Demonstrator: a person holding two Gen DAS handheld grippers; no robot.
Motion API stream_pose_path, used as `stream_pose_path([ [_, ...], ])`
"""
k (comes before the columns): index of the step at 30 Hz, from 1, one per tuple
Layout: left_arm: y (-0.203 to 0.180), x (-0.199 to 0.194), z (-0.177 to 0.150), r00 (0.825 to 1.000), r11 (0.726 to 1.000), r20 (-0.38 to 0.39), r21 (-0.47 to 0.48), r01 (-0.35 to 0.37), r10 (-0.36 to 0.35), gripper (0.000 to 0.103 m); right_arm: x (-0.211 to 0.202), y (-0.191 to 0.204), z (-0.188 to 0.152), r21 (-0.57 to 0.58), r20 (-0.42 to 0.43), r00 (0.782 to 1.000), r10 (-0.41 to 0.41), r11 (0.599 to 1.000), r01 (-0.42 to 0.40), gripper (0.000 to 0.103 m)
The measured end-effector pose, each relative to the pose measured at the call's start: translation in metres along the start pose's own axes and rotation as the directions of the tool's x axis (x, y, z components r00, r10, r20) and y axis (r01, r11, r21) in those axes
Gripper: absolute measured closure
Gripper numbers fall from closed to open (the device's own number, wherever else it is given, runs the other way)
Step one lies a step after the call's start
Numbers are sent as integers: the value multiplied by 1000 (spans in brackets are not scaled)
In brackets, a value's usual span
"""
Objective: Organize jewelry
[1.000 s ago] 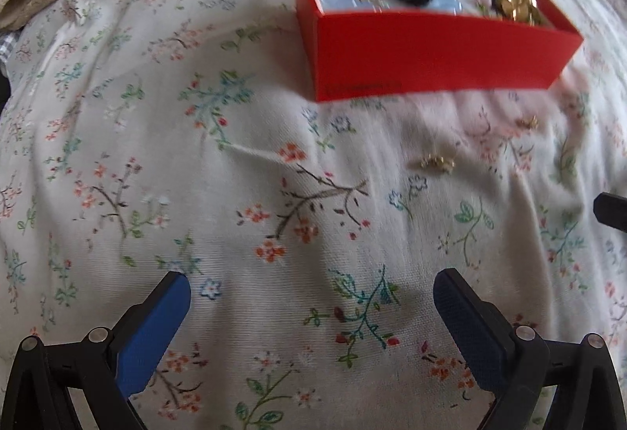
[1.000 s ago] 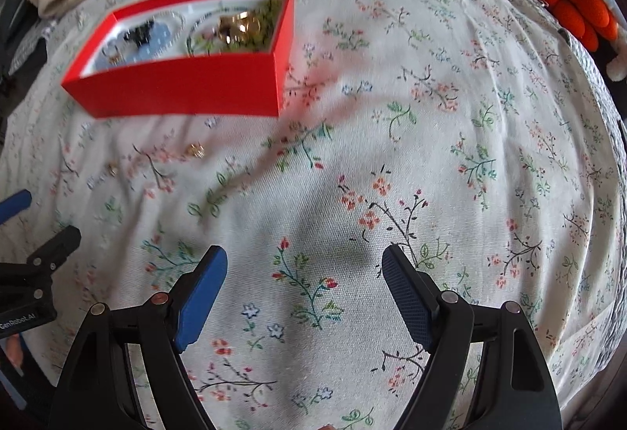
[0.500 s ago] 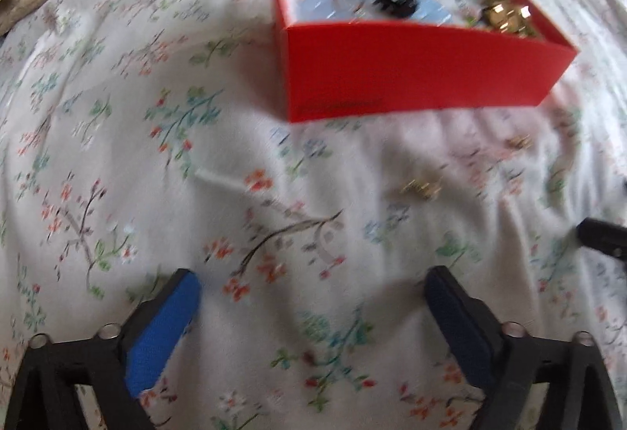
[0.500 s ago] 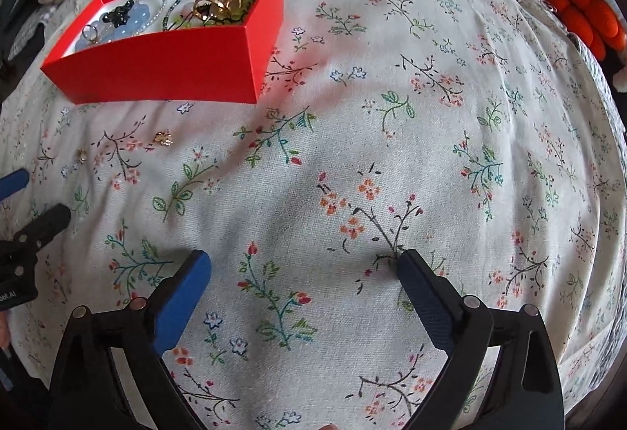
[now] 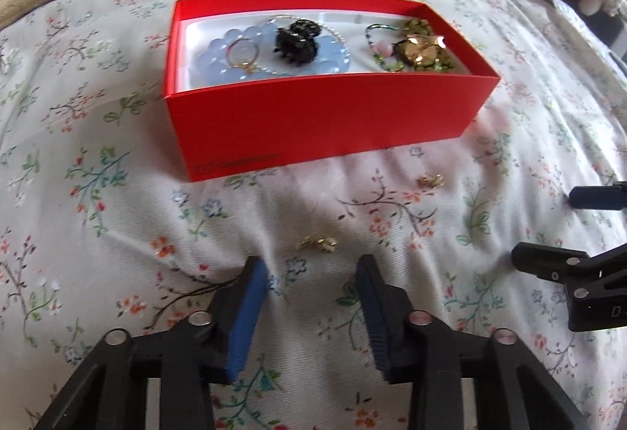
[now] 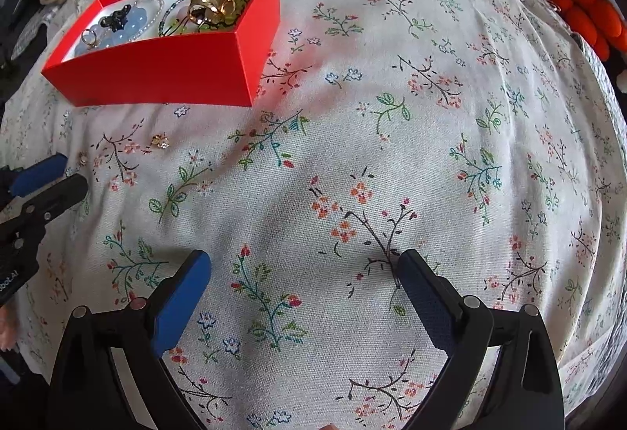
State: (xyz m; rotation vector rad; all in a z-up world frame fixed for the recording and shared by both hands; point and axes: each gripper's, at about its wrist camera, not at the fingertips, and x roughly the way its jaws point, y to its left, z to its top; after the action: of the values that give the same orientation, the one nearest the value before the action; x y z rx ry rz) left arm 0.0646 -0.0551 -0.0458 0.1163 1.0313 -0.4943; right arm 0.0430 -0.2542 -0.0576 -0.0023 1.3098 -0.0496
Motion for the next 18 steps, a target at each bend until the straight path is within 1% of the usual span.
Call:
stream_pose_path([
  [1, -1, 1, 1, 1000, 1000, -1, 2, 7, -7, 69, -1, -1, 0, 4, 1, 1000, 1, 1000, -1, 5],
  [2, -2, 3, 1, 1000, 1000, -7, 4, 24, -24, 76, -1, -3, 0, 8, 1, 1000, 2, 1000, -2, 5],
  [3, -4, 4, 1, 1000, 1000, -10, 7, 28, -28, 78, 1, -3, -1, 12, 1, 1000, 3, 1000, -3, 5],
  [5, -9, 7, 0, 1000, 1000, -8, 24, 14, -14, 79, 0, -6, -1, 21, 2, 1000, 6, 1000, -6, 5],
  [7, -11, 8, 1, 1000, 1000, -8, 29, 6, -6, 87, 0, -8, -1, 27, 3, 1000, 9, 1000, -9, 5],
  [8, -11, 8, 1, 1000, 1000, -9, 29, -1, 1, 89, -1, -10, -1, 30, 3, 1000, 10, 999, -10, 5],
  [10, -11, 9, 2, 1000, 1000, -11, 28, -10, 11, 99, -3, -13, -1, 36, 4, 1000, 14, 999, -14, 5],
  [13, -9, 7, 1, 1000, 999, -13, 32, -22, 23, 103, -4, -13, -1, 43, 8, 1000, 22, 999, -22, 5],
  [18, -6, 1, 0, 999, 998, -13, 42, -44, 45, 103, -9, -8, 6, 42, 17, 999, 41, 998, -42, 5],
])
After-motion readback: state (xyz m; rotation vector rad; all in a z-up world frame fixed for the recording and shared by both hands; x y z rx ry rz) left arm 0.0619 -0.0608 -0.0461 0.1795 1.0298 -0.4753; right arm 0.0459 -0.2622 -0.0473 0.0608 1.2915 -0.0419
